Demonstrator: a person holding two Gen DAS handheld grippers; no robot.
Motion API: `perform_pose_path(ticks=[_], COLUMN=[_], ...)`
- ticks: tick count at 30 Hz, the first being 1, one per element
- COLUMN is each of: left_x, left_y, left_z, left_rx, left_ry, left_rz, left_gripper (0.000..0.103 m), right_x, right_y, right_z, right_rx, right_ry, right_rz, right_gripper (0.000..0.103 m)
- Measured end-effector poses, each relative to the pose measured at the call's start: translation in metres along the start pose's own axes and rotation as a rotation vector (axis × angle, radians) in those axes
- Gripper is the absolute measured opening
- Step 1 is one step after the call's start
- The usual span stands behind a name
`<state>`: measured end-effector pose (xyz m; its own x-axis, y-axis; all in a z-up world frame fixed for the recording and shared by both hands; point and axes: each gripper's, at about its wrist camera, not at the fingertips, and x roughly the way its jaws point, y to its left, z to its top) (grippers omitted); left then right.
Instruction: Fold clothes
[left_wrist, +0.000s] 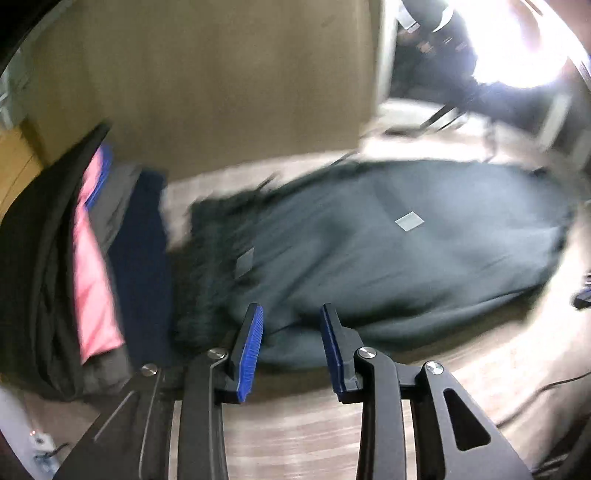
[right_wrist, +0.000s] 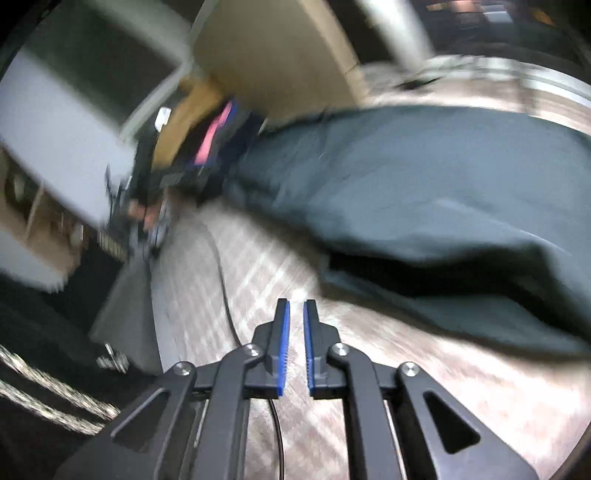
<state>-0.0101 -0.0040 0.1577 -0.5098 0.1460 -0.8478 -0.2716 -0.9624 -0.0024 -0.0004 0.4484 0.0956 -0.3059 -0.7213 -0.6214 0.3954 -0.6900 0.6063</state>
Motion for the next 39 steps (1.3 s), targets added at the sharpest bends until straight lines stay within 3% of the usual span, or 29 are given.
perform_pose_path(ticks=[4, 7, 11, 15, 19, 24, 26, 32, 33, 35, 36, 39], left_x=[-0.012, -0.003, 0.023, 0.044, 0.059, 0.083, 0.090, 0.106, 0.108, 0.110, 0.108, 0.098], left_y=[-0.091, -0.174, -0.256, -0.326, -0.333, -0.321, -0.320, -0.318, -0.317, -0.315, -0.311, -0.295], left_z=[0.015, 0.013, 0.002, -0.011, -0.003, 0.009, 0.009, 0.007, 0.006, 0.005, 0.007, 0.016], left_rx=[0.172, 0.349, 0.550, 0.721, 0.689, 0.630, 0.629, 0.621, 0.621, 0.616, 0.600, 0.538], left_ry=[-0.052, -0.039, 0.005, 0.040, 0.067, 0.114, 0.129, 0.176, 0.184, 0.195, 0.199, 0.199], left_rz=[-0.161, -0.293, -0.318, -0.317, -0.295, -0.248, -0.232, -0.232, -0.231, -0.234, -0.251, -0.308], left_gripper=[0.037, 0.044, 0.044, 0.044, 0.044, 0.044, 0.044, 0.042, 0.034, 0.017, 0.003, 0.001], right_x=[-0.088, -0.150, -0.216, -0.250, -0.269, -0.278, -0.277, -0.255, -0.254, -0.257, -0.261, -0.285], right_y=[-0.058, -0.111, -0.178, -0.221, -0.254, -0.298, -0.318, -0.360, -0.358, -0.349, -0.341, -0.311], right_z=[-0.032, -0.055, -0.079, -0.076, -0.059, -0.035, -0.023, 0.000, 0.004, 0.009, 0.011, 0.016], right_rx=[0.228, 0.429, 0.641, 0.704, 0.733, 0.781, 0.803, 0.876, 0.858, 0.823, 0.808, 0.723], right_ry=[-0.219, -0.360, -0.525, -0.593, -0.611, -0.621, -0.593, -0.502, -0.510, -0.527, -0.541, -0.620], right_rz=[-0.170, -0.276, -0.343, -0.359, -0.382, -0.364, -0.400, -0.382, -0.396, -0.416, -0.407, -0.436], right_gripper=[0.025, 0.026, 0.026, 0.030, 0.043, 0.043, 0.043, 0.043, 0.040, 0.002, 0.002, 0.002])
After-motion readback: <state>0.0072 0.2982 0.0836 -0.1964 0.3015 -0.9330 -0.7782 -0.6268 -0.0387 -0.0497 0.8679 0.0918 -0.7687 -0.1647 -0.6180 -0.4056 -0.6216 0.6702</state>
